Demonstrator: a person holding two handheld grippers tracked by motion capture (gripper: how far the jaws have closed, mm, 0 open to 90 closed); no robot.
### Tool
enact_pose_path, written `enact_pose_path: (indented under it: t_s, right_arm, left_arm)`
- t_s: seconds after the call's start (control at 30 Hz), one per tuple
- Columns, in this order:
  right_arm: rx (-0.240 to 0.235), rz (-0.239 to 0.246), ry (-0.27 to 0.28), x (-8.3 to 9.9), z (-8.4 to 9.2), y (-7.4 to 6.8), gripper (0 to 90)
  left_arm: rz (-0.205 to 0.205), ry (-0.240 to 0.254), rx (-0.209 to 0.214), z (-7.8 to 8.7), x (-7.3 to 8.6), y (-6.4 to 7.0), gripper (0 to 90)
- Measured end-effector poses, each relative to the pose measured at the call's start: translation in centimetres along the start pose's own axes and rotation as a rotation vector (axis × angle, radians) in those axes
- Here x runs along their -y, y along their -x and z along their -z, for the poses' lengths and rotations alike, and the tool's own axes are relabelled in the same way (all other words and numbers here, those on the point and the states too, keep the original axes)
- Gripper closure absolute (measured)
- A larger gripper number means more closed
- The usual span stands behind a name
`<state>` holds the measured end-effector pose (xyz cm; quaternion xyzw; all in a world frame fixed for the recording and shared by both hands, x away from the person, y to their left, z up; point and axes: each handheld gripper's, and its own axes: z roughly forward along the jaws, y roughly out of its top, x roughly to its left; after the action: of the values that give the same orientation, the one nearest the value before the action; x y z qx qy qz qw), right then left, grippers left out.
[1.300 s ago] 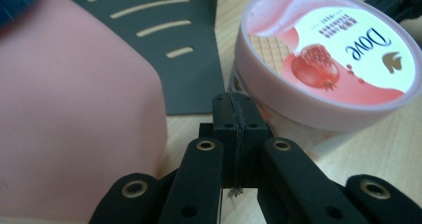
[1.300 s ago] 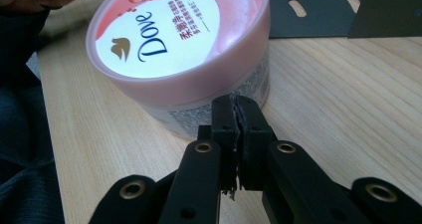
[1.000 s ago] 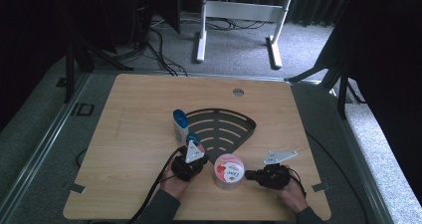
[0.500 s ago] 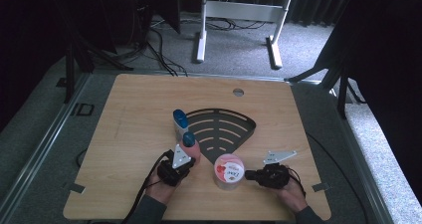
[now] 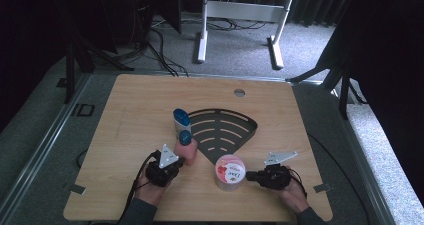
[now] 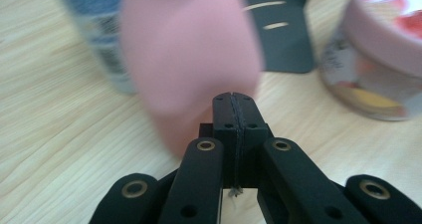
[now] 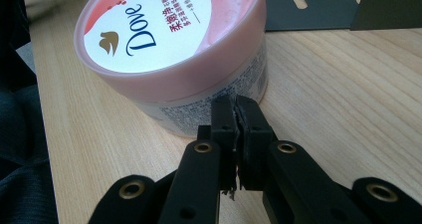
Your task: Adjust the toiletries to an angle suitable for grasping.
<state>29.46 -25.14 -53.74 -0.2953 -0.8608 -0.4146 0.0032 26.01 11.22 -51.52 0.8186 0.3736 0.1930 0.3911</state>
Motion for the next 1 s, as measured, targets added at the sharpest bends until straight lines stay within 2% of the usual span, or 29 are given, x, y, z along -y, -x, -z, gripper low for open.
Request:
enact_pose_path:
  t_s: [0.13,0.23,0.3,0.4,0.43,0.47,0.53,0.87,1.0]
  right_arm:
    - [0.0,0.0,-0.001,0.0,0.0,0.0,87.8]
    - [0.001,-0.001,-0.001,0.0,0.0,0.0,87.5]
    - [0.003,-0.003,-0.001,0.0,0.0,0.1,87.5]
    - [0.008,-0.01,0.002,0.1,0.1,0.3,87.5]
    - [0.01,-0.013,0.002,0.1,0.2,0.4,87.5]
    - [0.01,-0.013,0.005,0.2,0.2,0.5,87.5]
    - [0.012,-0.013,0.007,0.1,0.3,0.5,87.5]
    - [0.013,0.0,0.008,0.0,0.3,0.4,87.5]
    - [0.011,0.003,0.01,-0.1,0.3,0.3,87.5]
  left_arm:
    - [-0.031,0.016,0.048,-0.9,-0.9,1.1,89.9]
    - [-0.047,0.019,0.057,-1.8,-1.6,1.7,89.9]
    - [-0.056,0.011,0.052,-2.4,-1.9,1.8,89.9]
    - [-0.043,0.0,0.019,-2.8,-1.9,1.5,90.0]
    - [-0.026,0.011,0.037,-2.9,-1.8,1.2,90.0]
    - [-0.03,0.009,0.036,-2.8,-1.8,1.2,90.0]
    - [-0.054,0.003,0.006,-2.8,-1.8,1.4,90.0]
    - [-0.037,-0.001,-0.009,-2.5,-1.5,0.3,90.0]
    - [-0.018,-0.001,-0.011,-2.3,-1.4,-0.3,89.9]
